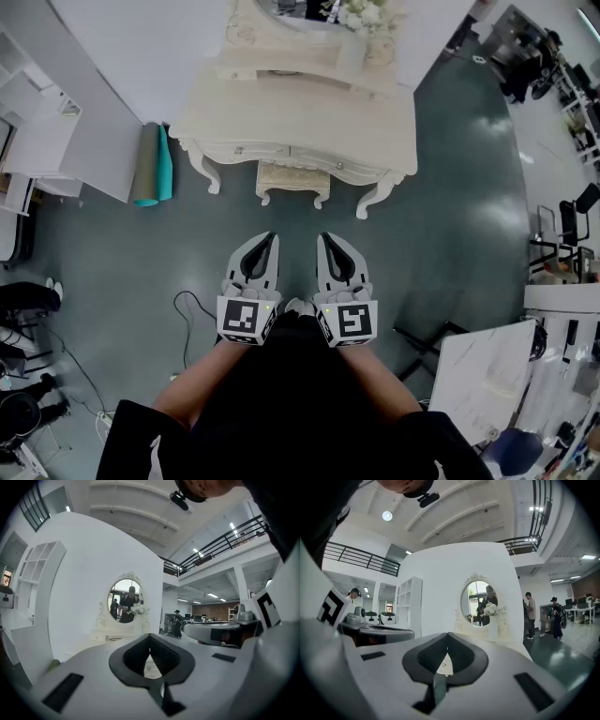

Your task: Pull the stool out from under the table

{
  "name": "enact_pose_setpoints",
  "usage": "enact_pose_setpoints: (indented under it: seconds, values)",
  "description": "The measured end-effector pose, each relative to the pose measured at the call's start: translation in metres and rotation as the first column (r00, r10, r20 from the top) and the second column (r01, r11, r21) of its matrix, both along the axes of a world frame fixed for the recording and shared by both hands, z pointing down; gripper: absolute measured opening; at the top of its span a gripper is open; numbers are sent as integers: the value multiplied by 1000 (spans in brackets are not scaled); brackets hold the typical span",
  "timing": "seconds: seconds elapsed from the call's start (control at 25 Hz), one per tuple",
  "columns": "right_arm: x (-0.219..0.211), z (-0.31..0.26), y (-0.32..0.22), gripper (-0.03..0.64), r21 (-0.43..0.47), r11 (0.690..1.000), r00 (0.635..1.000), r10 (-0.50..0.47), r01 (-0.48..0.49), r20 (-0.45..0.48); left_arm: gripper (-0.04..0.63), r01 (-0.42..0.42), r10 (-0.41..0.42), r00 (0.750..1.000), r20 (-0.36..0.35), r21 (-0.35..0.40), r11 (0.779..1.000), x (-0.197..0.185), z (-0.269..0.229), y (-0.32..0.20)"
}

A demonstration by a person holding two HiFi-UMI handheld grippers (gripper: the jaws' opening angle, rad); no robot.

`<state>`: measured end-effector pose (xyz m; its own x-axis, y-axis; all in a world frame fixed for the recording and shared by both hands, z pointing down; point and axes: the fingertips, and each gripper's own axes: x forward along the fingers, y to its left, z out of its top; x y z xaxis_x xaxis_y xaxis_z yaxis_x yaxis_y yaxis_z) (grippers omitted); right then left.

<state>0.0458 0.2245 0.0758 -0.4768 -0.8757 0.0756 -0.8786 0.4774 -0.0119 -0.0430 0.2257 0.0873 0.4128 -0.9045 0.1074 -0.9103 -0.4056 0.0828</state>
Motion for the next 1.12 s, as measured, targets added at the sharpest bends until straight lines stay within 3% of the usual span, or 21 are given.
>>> enact_pose_setpoints:
  seconds: [0.28,0.76,0.92,1.12]
  values:
    - [-2,-3,2,17,24,1000,1000,-4,4,-5,14,2,-2,1000,4,4,1000,-5,0,1]
    - [10,10,15,20,15,1000,999,19,-20,36,14,25,-24,999,27,-53,998,-17,20,13]
    - [3,12,8,20,33,999,999,8,-9,37,14,4,-2,999,33,-74,997,-20,32,0]
    - [6,33,-18,20,-26,999,999,39,-39,31,14,-25,28,999,37,-97,995,-20,48,-31]
